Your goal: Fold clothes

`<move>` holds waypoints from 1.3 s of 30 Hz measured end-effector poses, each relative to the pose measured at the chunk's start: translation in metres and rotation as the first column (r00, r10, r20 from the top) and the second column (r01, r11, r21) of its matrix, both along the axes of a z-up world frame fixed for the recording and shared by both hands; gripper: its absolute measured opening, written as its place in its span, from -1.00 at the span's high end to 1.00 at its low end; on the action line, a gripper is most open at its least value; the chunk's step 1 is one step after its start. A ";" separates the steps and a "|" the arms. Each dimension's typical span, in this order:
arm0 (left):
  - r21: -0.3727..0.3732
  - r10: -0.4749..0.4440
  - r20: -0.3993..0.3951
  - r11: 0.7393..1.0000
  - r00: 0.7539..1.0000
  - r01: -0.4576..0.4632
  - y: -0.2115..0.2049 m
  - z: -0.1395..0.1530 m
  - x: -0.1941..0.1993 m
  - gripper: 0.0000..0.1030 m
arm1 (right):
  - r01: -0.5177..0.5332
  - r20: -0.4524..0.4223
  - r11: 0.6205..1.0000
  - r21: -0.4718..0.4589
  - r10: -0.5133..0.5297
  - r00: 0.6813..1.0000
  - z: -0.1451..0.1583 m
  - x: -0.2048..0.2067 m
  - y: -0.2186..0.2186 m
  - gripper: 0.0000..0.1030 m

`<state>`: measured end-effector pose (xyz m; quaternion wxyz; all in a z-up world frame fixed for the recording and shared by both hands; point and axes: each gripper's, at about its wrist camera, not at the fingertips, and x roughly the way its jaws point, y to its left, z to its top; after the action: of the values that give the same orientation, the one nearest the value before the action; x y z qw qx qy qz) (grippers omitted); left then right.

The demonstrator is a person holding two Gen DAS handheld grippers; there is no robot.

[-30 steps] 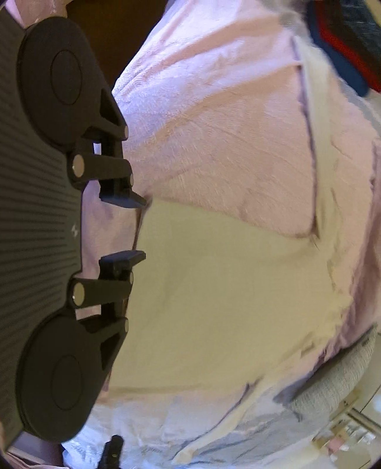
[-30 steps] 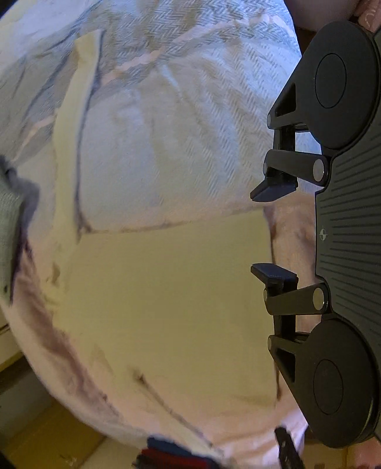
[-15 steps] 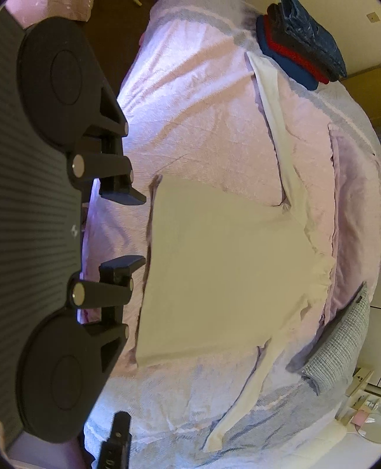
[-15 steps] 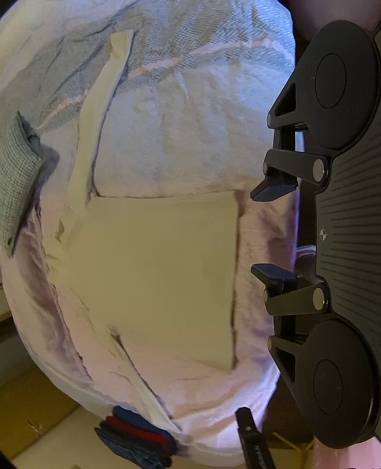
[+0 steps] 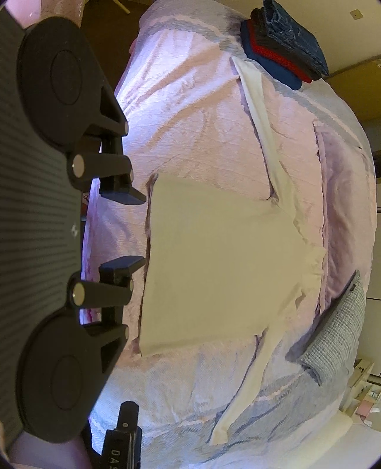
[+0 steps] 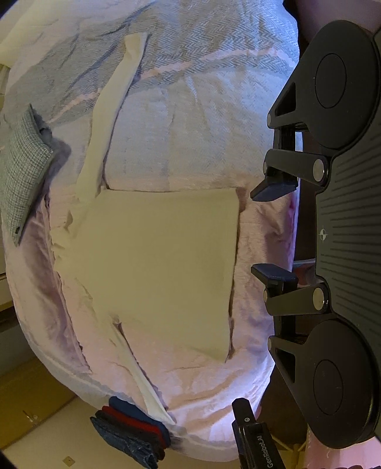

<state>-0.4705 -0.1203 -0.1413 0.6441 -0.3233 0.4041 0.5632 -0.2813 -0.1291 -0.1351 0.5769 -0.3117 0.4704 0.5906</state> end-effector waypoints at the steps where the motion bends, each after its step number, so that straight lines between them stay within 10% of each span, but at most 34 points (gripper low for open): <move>1: 0.001 -0.002 0.002 1.000 1.000 0.002 0.000 0.001 0.001 0.34 | 0.001 0.000 1.000 -0.002 -0.001 1.000 0.001 0.000 0.000 0.01; 39: 0.041 -0.001 0.019 0.999 1.000 0.000 -0.009 0.025 -0.009 0.28 | -0.025 0.015 0.999 0.042 0.025 1.000 0.025 -0.010 -0.007 0.01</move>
<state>-0.4793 -0.1290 -0.1161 0.6547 -0.3153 0.3863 0.5681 -0.2913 -0.1363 -0.1105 0.5793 -0.3096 0.4497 0.6053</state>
